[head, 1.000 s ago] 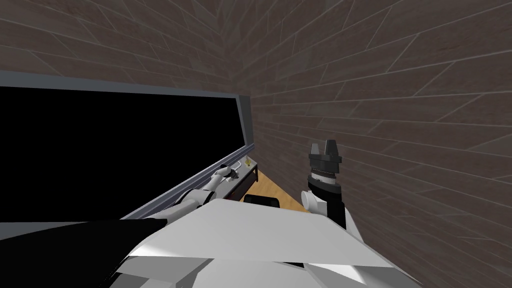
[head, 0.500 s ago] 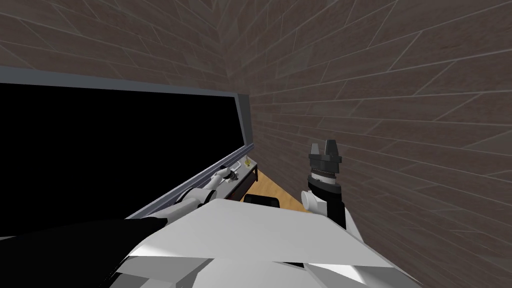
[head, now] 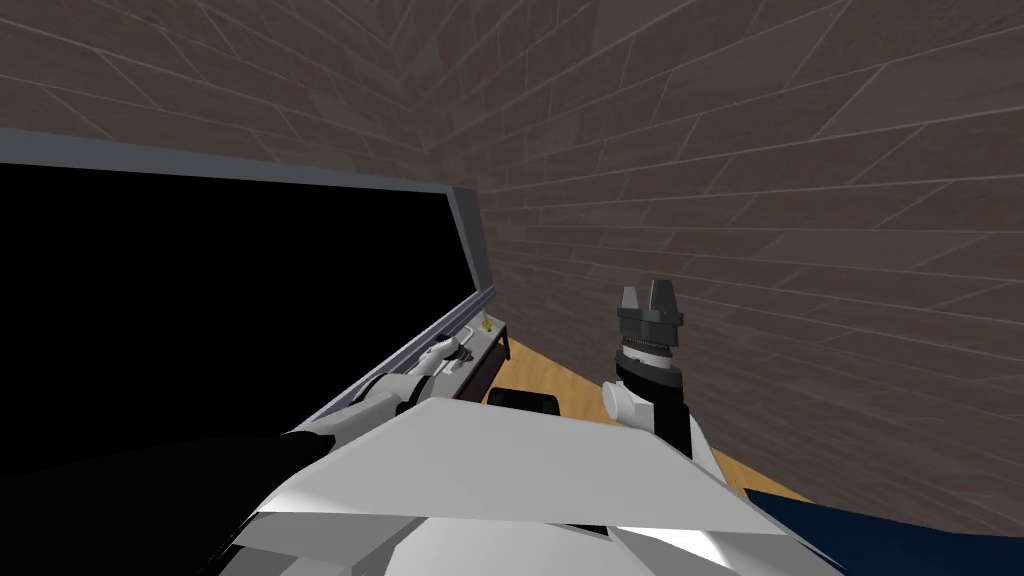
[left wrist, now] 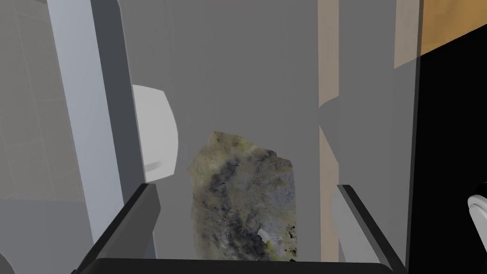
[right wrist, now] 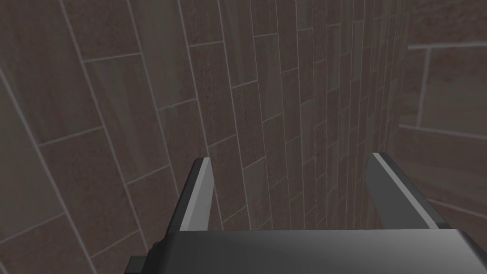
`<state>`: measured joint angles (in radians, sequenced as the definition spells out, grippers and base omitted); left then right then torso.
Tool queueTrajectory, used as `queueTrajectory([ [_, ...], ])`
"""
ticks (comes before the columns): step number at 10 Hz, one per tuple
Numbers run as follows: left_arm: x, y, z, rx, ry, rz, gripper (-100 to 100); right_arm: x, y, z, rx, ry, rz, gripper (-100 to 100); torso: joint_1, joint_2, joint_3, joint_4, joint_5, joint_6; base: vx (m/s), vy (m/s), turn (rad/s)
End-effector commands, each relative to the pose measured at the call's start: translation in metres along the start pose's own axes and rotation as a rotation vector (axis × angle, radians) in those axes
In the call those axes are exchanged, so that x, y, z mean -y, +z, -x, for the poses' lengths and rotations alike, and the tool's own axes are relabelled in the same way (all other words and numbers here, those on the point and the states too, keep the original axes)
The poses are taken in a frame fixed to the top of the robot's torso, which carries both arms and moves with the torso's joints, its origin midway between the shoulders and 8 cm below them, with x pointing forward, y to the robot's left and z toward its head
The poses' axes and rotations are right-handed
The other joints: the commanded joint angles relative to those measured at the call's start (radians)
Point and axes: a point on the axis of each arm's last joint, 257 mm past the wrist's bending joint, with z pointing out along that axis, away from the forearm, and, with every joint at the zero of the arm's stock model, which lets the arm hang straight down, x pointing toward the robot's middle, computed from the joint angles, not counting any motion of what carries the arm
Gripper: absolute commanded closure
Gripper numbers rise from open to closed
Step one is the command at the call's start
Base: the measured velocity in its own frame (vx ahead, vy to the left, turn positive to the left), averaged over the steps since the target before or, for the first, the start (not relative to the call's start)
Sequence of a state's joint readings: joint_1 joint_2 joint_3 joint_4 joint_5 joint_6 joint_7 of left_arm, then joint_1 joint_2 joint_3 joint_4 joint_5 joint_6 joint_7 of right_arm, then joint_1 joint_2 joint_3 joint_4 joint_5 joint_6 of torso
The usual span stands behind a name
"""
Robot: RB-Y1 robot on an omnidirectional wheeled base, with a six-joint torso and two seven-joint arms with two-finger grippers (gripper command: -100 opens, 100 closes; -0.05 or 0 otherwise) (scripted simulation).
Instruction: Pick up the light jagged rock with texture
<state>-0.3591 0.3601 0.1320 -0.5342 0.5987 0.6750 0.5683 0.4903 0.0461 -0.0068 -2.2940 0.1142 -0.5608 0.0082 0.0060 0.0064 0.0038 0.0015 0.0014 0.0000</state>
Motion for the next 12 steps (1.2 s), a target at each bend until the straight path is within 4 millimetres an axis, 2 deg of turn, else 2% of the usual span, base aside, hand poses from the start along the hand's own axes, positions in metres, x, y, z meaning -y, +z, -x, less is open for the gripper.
queueTrajectory([
  [1, 0.004, 0.002, 0.009, 0.007, -0.055, -0.018, -100, 0.0, 0.0, 0.0, 0.0, 0.0, 0.0, 0, 0.0, 0.0, 0.0, 0.0, 0.0, 0.0, -0.098, 0.076, -0.363],
  [4, 0.011, 0.005, 0.024, 0.02, -0.152, -0.048, -100, 0.0, 0.0, 0.0, 0.0, 0.0, 0.0, 0, -0.001, -0.001, 0.0, 0.0, 0.0, 0.0, -0.105, 0.067, -0.346],
  [6, 0.011, 0.006, 0.022, 0.016, -0.144, -0.047, -100, 0.0, 0.0, 0.0, 0.0, 0.0, 0.0, 0, 0.0, -0.001, -0.001, -0.001, 0.001, -0.002, -0.062, 0.033, -0.049],
  [7, 0.011, 0.006, 0.022, 0.017, -0.147, -0.048, 100, 0.0, 0.0, 0.0, 0.0, 0.0, 0.0, 0, -0.001, -0.005, -0.003, -0.002, 0.0, -0.002, -0.007, 0.006, 0.005],
  [11, 0.013, 0.005, 0.022, 0.015, -0.147, -0.052, 100, 0.0, 0.0, 0.0, 0.0, 0.0, 0.0, 0, -0.002, -0.009, -0.006, -0.004, 0.002, -0.001, 0.0, 0.0, 0.0],
  [12, 0.015, 0.005, 0.021, 0.014, -0.147, -0.054, 0, 0.0, 0.0, 0.0, 0.0, 0.0, 0.0, 0, -0.002, -0.009, -0.007, -0.004, 0.002, -0.001, 0.0, 0.0, 0.0],
])
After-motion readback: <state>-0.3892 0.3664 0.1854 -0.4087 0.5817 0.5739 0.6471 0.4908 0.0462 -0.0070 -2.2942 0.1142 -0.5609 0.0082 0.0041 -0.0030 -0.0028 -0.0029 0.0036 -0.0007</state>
